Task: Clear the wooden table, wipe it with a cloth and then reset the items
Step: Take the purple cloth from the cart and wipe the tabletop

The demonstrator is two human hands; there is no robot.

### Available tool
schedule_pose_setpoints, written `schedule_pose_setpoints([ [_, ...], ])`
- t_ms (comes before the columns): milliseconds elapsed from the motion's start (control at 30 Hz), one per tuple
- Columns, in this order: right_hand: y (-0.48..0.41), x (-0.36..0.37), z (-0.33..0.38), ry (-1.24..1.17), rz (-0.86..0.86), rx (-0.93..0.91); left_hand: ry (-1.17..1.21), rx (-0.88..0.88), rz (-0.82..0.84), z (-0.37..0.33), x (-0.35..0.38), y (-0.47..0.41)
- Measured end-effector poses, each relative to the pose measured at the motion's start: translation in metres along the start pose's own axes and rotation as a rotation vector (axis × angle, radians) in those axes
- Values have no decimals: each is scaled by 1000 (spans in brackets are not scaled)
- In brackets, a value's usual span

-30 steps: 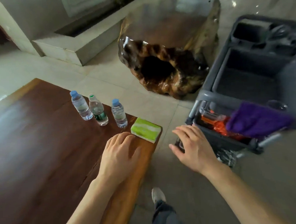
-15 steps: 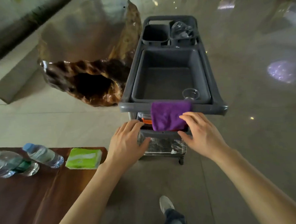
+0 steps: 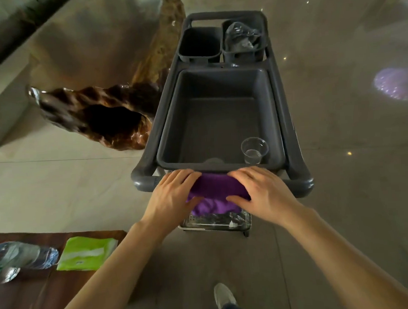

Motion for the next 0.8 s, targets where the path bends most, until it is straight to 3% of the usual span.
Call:
schedule_pose_setpoints([
  [333, -16, -9, -6, -224, -206, -108, 80, 122, -142, 6, -18, -1],
  [533, -46, -27, 25, -481, -203, -104, 273, -100, -199, 16, -49, 17],
  [800, -98, -21, 131, -811, -114, -262, 334, -405, -627, 49, -106, 105],
])
Point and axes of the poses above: each hand's wrist, its own y-axis away from the middle knuckle, its own x-axis out of the palm, z = x × y, the point moved 2 cm from there along -y, towards the middle knuckle, and after that the axes turned 2 degrees about -x, right-handed, at the moved point
